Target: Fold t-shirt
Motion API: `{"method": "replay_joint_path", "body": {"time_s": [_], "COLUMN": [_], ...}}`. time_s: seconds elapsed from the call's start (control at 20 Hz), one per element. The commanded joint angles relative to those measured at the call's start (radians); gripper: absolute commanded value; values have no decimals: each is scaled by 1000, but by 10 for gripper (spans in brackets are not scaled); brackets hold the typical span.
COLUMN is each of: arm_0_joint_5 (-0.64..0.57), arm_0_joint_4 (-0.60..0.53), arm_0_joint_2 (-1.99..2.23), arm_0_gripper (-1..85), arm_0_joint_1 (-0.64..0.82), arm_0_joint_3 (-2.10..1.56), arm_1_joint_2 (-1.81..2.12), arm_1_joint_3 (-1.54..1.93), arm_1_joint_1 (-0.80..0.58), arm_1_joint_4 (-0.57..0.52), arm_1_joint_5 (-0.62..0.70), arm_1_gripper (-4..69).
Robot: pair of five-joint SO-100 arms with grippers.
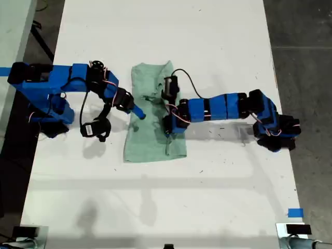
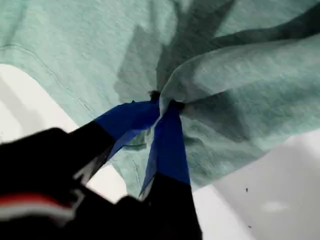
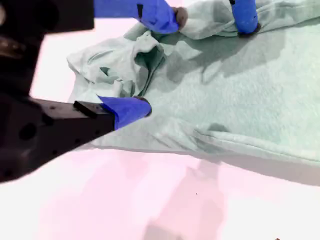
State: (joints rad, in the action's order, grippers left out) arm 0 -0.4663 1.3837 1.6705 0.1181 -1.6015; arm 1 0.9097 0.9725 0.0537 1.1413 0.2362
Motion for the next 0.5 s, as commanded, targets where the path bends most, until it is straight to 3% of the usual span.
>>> {"method": "replay_joint_path", "body": {"time_s": [0.0,0.2,0.45], "arm_0_joint_5": [12,86,232], "arm_0_joint_4": [-6,23,-18], "arm_0_joint_2": [46,91,94], "arm_0_gripper": [278,284,288], "arm_0_joint_1": [26,-26,-153], "arm_0_joint_3": [3,-54,-164], "arm_1_joint_2": [38,178,272], "arm_1_joint_3": [-161,-190,-156], "arm_1_joint_1": [35,15,-40], "arm_1_joint_4": [41,216,374], "arm_1_joint_5": [38,61,94], "arm_1_gripper": [364,289,264]}}
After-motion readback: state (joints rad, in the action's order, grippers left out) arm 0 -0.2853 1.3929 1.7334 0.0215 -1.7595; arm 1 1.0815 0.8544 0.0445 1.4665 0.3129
